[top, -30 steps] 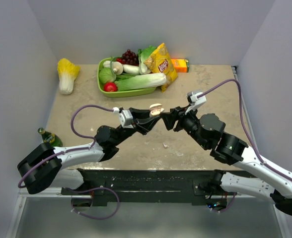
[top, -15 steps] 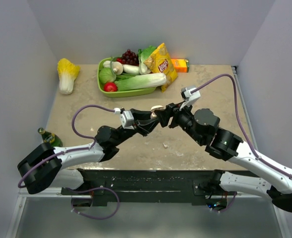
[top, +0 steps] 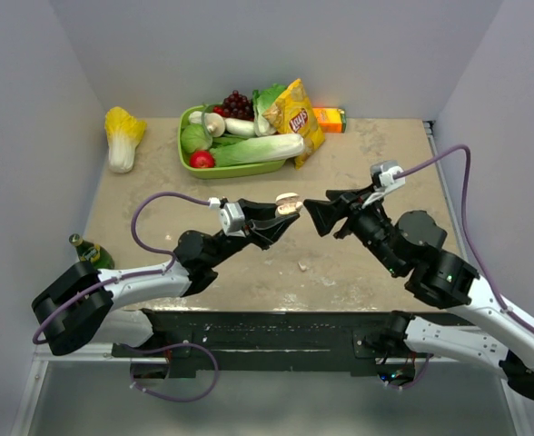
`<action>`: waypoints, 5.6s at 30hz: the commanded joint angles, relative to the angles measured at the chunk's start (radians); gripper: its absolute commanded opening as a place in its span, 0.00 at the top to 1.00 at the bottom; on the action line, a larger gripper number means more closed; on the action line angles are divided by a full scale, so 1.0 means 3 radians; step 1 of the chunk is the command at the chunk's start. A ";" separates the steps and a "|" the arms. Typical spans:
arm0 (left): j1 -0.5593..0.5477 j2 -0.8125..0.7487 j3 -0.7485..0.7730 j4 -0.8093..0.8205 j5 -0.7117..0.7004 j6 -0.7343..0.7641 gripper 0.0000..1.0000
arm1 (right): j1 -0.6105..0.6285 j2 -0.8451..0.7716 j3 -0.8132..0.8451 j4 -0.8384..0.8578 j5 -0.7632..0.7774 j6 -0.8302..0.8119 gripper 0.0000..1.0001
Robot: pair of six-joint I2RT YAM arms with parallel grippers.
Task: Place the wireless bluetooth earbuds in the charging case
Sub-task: Place the earbud in the charging case, then adjust the earbud at the center of the board, then pick up the earbud from the center of the board.
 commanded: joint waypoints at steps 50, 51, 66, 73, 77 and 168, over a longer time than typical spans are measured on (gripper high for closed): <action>-0.0013 -0.0289 -0.0206 0.2032 -0.0134 0.0147 1.00 | -0.0011 -0.0135 -0.0387 0.0056 0.0445 -0.0022 0.37; -0.0013 -0.0335 -0.0272 0.2011 -0.0170 0.0187 1.00 | -0.0016 -0.0115 -0.0438 -0.0041 0.0503 -0.0001 0.37; -0.0049 -0.1342 -0.1428 0.1689 -0.0180 -0.0645 1.00 | -0.0083 0.0601 -0.1875 0.0581 0.0161 0.0745 0.48; -0.0084 -0.1609 -0.1831 0.1668 -0.0292 -0.0722 1.00 | -0.0083 0.0928 -0.1922 0.0812 0.0059 0.0766 0.52; -0.0105 -0.1619 -0.1899 0.1668 -0.0293 -0.0748 1.00 | -0.0083 0.1122 -0.1850 0.0782 0.0043 0.0796 0.53; -0.0187 -0.1292 -0.2139 0.2067 -0.0277 -0.0932 1.00 | -0.0415 0.2416 -0.1717 0.0669 0.0780 0.2024 0.67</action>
